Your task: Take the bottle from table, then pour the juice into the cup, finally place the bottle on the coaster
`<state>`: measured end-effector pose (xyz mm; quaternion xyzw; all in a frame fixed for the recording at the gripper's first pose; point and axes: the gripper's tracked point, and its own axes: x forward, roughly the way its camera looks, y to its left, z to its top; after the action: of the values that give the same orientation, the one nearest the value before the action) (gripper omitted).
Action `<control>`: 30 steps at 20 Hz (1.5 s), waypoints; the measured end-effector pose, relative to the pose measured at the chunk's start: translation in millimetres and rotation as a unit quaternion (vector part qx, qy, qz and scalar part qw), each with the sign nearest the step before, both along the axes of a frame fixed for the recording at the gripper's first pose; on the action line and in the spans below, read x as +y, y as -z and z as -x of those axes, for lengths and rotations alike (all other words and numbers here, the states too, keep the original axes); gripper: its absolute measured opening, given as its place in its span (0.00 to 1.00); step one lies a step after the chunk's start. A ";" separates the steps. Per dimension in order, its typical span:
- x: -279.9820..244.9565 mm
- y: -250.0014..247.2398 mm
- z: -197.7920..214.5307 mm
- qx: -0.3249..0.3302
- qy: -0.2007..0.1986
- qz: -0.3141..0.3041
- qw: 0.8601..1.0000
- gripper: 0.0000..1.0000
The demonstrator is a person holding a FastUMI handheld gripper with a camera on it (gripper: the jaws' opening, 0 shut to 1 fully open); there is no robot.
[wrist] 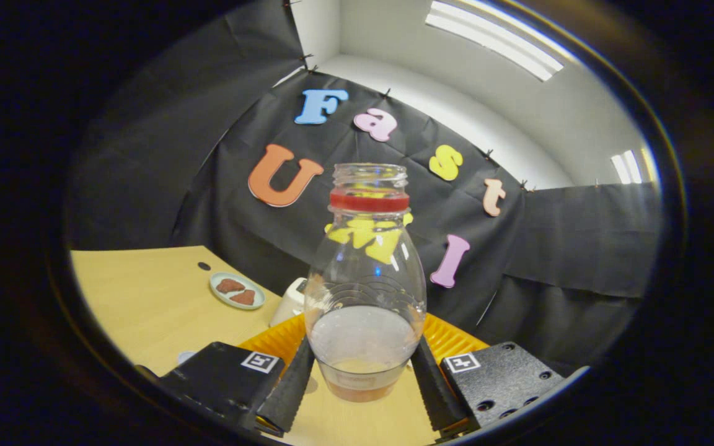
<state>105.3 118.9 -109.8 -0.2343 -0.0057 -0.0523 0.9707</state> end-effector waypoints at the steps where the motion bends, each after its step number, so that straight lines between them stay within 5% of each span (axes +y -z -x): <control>1: -4.0 -4.9 0.6 -0.007 0.002 -0.020 1.000 0.82; 9: -19.0 -9.5 -29.9 0.068 -0.035 -0.190 0.979 0.82; 22: -11.6 9.9 -92.1 0.078 -0.029 -0.180 0.980 0.82; 30: -14.1 68.3 -152.1 0.112 -0.033 -0.207 0.971 0.82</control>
<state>257.4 104.8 -178.1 -0.0325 0.1062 0.0059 0.9938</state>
